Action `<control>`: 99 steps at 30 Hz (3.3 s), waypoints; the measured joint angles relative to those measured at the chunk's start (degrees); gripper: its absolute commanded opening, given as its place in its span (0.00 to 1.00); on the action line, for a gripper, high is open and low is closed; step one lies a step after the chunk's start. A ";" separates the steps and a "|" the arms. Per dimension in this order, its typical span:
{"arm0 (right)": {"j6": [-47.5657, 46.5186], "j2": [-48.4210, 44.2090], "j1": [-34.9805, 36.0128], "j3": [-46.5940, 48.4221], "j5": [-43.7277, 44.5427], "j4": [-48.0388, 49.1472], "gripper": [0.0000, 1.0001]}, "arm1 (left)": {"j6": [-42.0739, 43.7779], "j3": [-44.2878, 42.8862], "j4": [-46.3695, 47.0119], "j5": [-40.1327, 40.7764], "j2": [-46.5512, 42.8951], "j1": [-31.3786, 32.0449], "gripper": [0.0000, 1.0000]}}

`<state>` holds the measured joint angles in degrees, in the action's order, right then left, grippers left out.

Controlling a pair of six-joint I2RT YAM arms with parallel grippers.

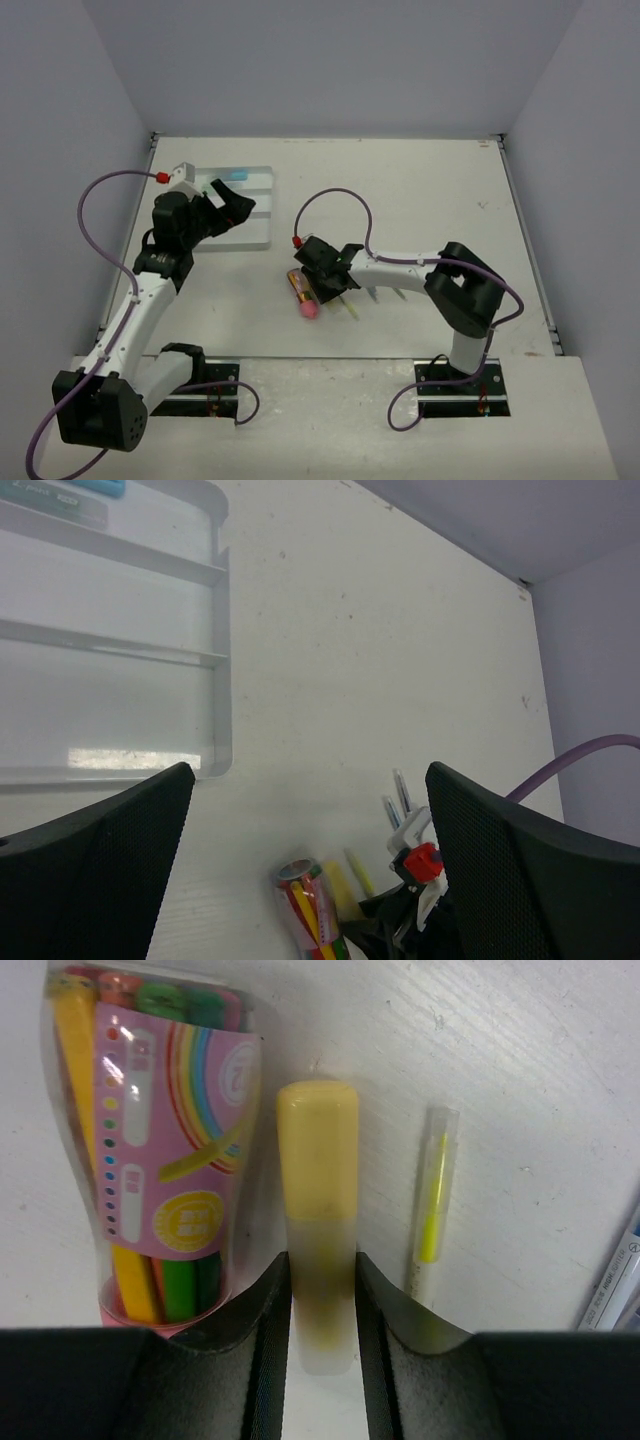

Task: Sort the stationery into containers
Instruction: Pick up the pen from the center of the board, then place the pen in the storage box, then pick up the stationery from the center of the board.

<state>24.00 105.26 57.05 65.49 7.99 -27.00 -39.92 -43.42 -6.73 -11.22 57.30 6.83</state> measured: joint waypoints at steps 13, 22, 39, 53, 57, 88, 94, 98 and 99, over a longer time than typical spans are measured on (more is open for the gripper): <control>0.91 -23.47 0.38 -1.08 1.86 -1.77 0.00 | -2.80 8.05 15.38 -20.46 0.69 2.94 1.00; 0.59 -32.05 0.38 -2.93 -1.49 6.99 0.00 | -10.93 10.75 33.26 -27.09 3.76 16.28 0.80; 1.60 -32.54 0.16 -3.61 -2.14 9.07 0.73 | -14.20 9.96 35.79 -24.91 10.09 19.92 0.00; 6.04 -41.92 -9.87 -15.32 7.57 5.43 0.99 | -20.33 -8.98 14.81 5.13 27.06 -5.74 0.00; 6.02 -45.59 -10.20 -16.85 7.50 4.92 0.99 | -24.41 -19.59 13.07 9.95 40.60 -11.17 0.00; 4.82 -27.73 -8.97 -9.67 -1.72 2.65 0.81 | -26.34 -14.78 16.11 4.75 27.53 -15.67 1.00; 5.05 -15.77 -4.83 -1.88 -1.38 -0.37 0.75 | -17.76 3.26 14.42 3.73 -3.12 -9.60 1.00; 6.04 -11.26 -2.73 -0.47 -0.83 -2.82 0.74 | -10.96 6.33 10.16 2.99 -9.09 -6.17 1.00; 6.29 -9.93 -2.25 -0.07 -0.57 -3.04 0.71 | -9.31 6.99 8.25 2.75 -9.49 -5.51 1.00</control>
<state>30.28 95.33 54.81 65.43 7.42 -30.04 -49.23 -36.42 1.52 -8.47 47.81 1.32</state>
